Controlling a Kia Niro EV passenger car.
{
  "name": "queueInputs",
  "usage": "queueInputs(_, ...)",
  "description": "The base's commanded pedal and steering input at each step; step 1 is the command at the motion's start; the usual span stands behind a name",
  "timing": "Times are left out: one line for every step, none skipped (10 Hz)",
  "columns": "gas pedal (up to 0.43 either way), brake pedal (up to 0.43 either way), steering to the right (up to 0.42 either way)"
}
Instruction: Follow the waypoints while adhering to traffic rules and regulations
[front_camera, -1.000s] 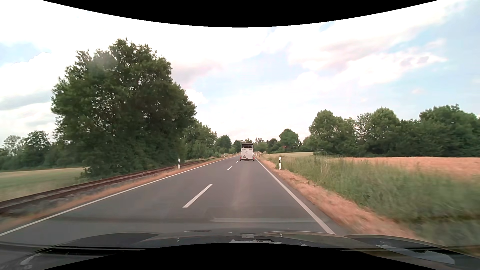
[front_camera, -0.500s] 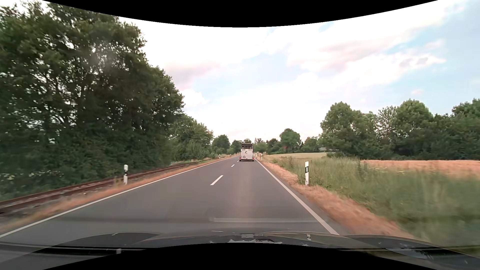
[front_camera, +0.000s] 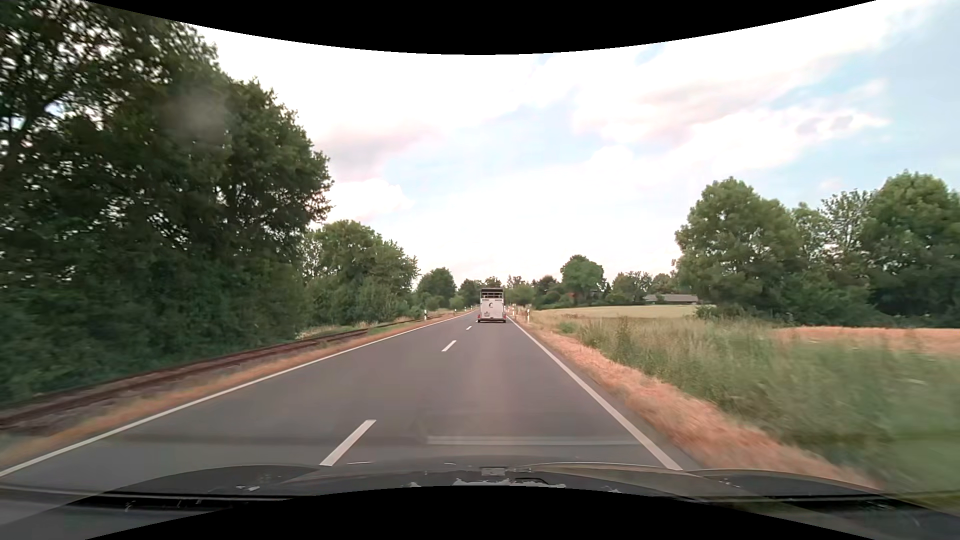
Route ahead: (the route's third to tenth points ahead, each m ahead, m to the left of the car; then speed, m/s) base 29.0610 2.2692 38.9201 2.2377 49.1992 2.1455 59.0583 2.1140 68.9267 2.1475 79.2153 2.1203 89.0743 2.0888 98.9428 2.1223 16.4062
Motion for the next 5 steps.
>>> queueInputs(0.197, 0.0, 0.001)
queueInputs(0.197, 0.0, 0.001)
queueInputs(0.197, 0.0, 0.001)
queueInputs(0.197, 0.0, 0.0)
queueInputs(0.197, 0.0, 0.0)
